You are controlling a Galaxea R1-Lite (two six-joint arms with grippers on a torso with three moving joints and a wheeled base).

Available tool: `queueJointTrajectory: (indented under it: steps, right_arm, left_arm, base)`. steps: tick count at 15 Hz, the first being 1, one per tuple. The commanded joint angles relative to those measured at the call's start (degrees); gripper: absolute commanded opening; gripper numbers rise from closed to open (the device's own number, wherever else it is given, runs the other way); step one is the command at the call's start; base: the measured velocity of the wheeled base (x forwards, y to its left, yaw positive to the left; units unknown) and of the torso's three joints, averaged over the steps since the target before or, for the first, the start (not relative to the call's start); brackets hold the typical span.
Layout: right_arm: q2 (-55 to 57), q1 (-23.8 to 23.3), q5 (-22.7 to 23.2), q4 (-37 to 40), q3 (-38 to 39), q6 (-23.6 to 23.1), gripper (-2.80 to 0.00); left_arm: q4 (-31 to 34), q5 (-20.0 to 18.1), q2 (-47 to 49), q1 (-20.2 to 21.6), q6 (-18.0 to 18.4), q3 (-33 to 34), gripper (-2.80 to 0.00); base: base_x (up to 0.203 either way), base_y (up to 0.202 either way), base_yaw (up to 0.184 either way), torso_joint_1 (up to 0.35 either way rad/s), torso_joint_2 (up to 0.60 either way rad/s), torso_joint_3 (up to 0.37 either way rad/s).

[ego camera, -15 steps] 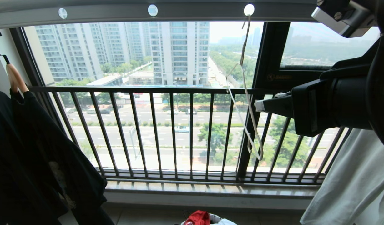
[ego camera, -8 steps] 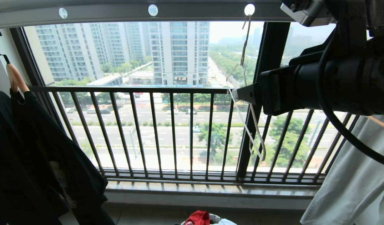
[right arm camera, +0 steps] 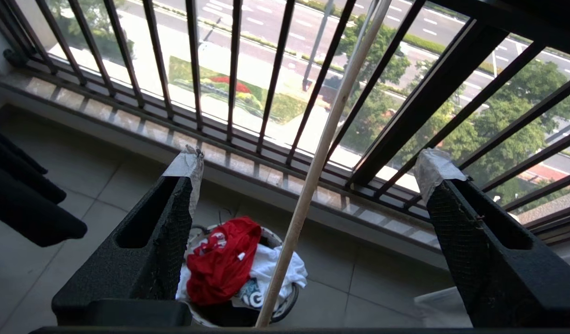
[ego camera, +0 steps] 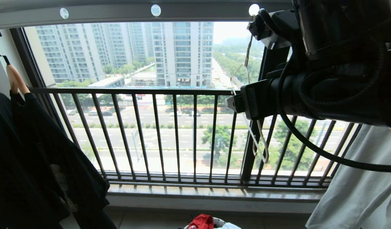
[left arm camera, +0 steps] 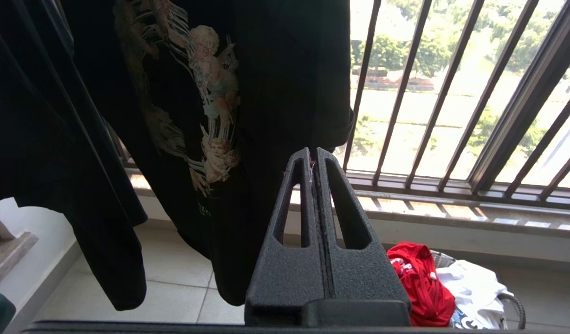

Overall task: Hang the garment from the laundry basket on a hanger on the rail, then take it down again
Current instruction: Pick up the clothes rack on the clothesline

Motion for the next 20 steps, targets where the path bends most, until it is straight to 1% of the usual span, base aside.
queueJointTrajectory:
  steps: [1,7,12,20]
  right_arm:
    - [0.2,-1.7,-0.2,1.8,0.2,0.1,0.0]
    - [-0.2,-4.0,-0.3,2.5,0.6,0.2,0.0]
    - [-2.2,-5.8,-0.6,2.3,3.2,-0.9,0.0]
    - [-0.3,-6.0,-0.1,1.8,3.2,-3.5,0.0]
  left_arm:
    - [0.0,0.0,0.0,0.0,-0.1,0.0,-2.8]
    - [0.0,0.0,0.0,0.0,-0.1,0.0,-2.8]
    - [0.0,0.0,0.0,0.0,-0.1,0.0,-2.8]
    - [0.0,0.0,0.0,0.0,-0.1,0.0,-2.8]
  base:
    - [0.0,0.0,0.0,0.0,0.0,0.0]
    - [0.0,0.0,0.0,0.0,0.0,0.0]
    - [0.0,0.0,0.0,0.0,0.0,0.0]
    - [0.0,0.0,0.0,0.0,0.0,0.0]
